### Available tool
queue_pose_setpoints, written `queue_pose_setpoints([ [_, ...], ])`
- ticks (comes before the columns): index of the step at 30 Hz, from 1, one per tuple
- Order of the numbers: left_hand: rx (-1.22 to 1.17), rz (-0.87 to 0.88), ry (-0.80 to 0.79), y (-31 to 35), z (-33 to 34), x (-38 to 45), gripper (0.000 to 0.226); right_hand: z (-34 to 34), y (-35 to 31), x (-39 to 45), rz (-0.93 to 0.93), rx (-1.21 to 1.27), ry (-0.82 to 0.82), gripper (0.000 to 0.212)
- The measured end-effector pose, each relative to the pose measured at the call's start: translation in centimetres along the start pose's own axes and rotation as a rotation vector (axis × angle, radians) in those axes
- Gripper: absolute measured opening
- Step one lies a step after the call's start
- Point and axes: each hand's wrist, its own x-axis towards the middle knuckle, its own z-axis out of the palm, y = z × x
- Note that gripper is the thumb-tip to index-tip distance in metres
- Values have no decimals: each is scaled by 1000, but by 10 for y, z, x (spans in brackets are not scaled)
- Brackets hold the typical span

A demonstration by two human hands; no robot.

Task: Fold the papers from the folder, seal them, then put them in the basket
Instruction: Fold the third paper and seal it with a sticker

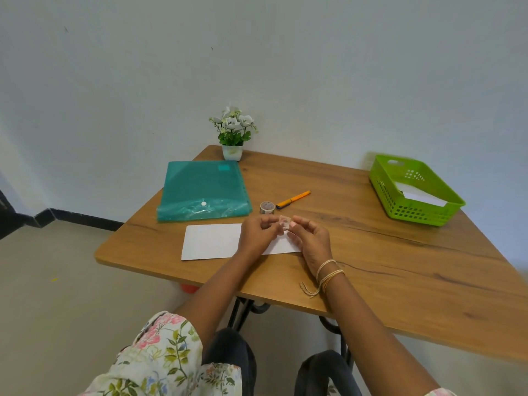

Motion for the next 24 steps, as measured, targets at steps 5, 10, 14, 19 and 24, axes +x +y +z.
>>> queue_pose_setpoints([
  [5, 41, 7, 14, 1, 2, -1, 27, 5, 1, -1, -38, -133, 61, 6],
  [10, 174, 76, 29, 0, 3, -4, 39, 9, -10, 7, 90, -64, 122, 9],
  [14, 318, 97, 57, -3, 8, -4, 39, 0, -19, 29, 200, -267, 210, 3],
  [19, 504, 251, 38, -7, 13, -5, 37, -1, -28, 44, 292, -433, 170, 17],
  [24, 584, 192, 12, -16, 16, 0, 38, 3, -30, 49, 319, -526, 138, 16],
])
